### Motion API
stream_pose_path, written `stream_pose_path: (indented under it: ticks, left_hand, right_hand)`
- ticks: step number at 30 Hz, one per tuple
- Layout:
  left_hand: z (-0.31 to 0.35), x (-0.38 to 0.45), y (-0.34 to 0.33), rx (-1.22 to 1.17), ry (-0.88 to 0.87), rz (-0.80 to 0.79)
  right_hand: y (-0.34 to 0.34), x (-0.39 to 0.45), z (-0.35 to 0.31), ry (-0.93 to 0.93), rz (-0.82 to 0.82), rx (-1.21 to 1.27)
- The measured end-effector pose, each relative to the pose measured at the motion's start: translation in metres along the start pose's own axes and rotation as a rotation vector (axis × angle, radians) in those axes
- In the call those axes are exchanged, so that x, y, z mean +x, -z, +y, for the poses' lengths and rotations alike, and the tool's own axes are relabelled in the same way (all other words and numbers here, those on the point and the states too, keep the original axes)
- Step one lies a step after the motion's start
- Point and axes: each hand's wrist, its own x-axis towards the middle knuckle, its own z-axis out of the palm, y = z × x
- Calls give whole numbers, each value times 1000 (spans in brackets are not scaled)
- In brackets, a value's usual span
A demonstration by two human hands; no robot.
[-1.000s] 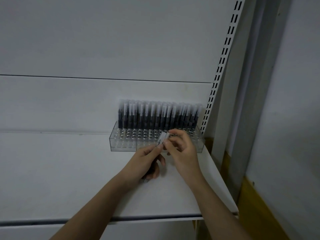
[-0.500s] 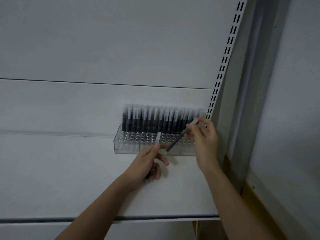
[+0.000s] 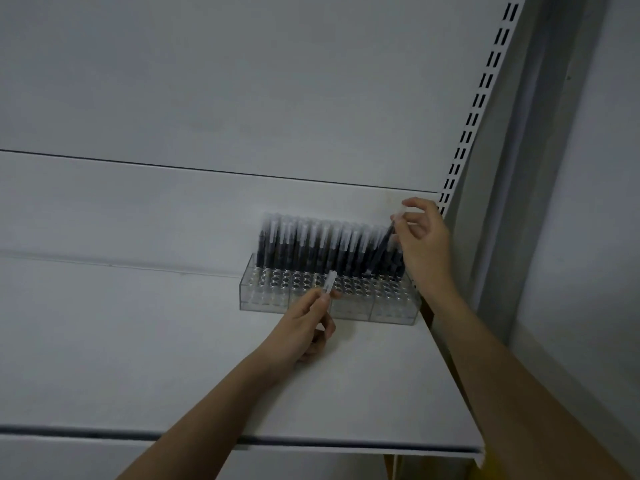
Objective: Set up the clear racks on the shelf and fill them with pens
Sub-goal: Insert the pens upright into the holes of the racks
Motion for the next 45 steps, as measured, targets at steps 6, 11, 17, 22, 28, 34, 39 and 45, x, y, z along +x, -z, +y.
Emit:
stream_pose_path:
  ticks: [6,11,17,22,28,34,39,45]
  left_hand:
    - [1,0,0,35,-24,3]
    - [0,1,-1,38,-24,-10]
    - [0,-1,-1,23,-19,-20]
    - [0,1,-1,40,-32,-9]
    - [-2,0,1,69,-36,-5]
    - [0,-3,-1,53,-15,-3]
    - [1,-5,-3,77,7,-14]
    - [0,-8,-4,189,-12,-69]
  right_hand:
    - [-6,-3,9,44,-52,-52]
    - [-9,0,9,93,-81,-96]
    - [-14,4,8,102,-88,-146]
    - [-19,2,16,97,-157,-204]
    - [-24,-29,45,63,-114,-203]
    - [-24,-38,38,83,-131,-290]
    - [-24,-85,29,0,-34,-97]
    - [-29,-112,22,-195,-273,212]
